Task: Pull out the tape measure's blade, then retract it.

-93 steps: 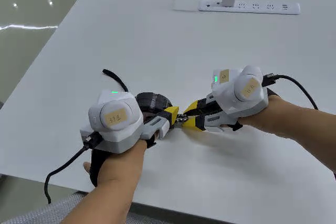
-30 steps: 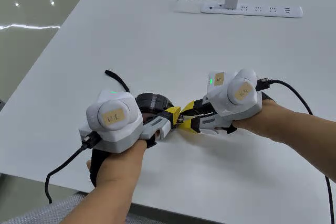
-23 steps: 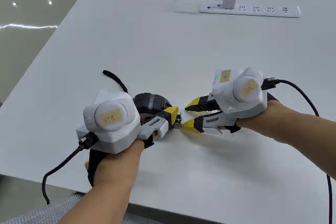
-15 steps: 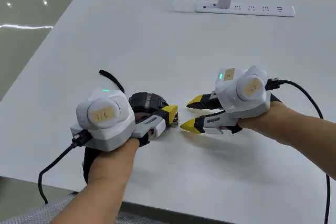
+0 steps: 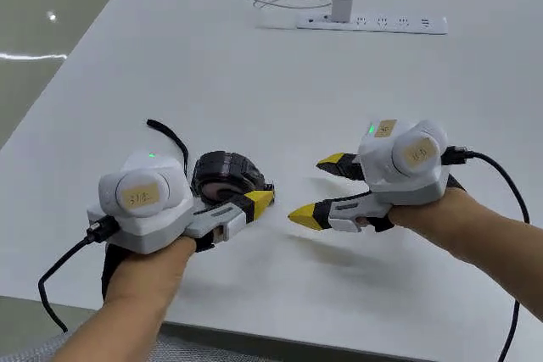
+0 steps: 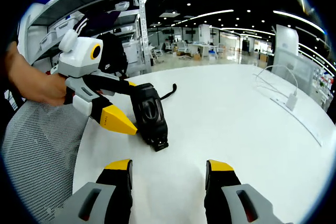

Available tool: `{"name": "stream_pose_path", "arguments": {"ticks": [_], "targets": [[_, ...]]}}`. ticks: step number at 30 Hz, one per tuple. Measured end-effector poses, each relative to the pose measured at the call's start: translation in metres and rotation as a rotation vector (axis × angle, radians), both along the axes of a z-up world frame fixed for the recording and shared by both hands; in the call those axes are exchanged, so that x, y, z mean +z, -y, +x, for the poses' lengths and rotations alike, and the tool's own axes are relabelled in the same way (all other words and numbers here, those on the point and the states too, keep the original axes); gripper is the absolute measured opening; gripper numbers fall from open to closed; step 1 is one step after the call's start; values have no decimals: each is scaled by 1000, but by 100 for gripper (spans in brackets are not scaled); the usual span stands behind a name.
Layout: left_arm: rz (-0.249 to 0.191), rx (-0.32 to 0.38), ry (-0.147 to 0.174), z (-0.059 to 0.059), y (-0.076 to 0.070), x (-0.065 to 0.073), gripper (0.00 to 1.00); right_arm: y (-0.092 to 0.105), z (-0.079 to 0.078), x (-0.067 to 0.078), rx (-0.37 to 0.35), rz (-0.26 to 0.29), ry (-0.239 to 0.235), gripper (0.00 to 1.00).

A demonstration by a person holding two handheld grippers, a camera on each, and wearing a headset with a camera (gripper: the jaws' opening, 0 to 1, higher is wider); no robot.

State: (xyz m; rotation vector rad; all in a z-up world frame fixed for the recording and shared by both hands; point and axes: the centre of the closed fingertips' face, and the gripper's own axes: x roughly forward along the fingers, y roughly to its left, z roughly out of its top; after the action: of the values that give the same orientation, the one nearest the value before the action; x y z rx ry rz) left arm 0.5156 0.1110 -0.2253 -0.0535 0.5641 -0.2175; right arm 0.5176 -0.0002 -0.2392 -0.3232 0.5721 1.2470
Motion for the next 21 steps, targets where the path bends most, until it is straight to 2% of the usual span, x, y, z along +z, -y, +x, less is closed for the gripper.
{"name": "stream_pose_path", "arguments": {"ticks": [6, 11, 13, 21], "targets": [[45, -76, -11, -8, -2, 3, 90, 14, -7, 9, -56, 2, 17, 64], [34, -98, -15, -13, -5, 6, 93, 27, -17, 14, -99, -1, 16, 68], [38, -113, -16, -17, -5, 8, 95, 35, -20, 12, -120, -28, 20, 67], [44, -173, -22, -31, -3, 21, 99, 64, -34, 23, -206, -17, 16, 69]]}}
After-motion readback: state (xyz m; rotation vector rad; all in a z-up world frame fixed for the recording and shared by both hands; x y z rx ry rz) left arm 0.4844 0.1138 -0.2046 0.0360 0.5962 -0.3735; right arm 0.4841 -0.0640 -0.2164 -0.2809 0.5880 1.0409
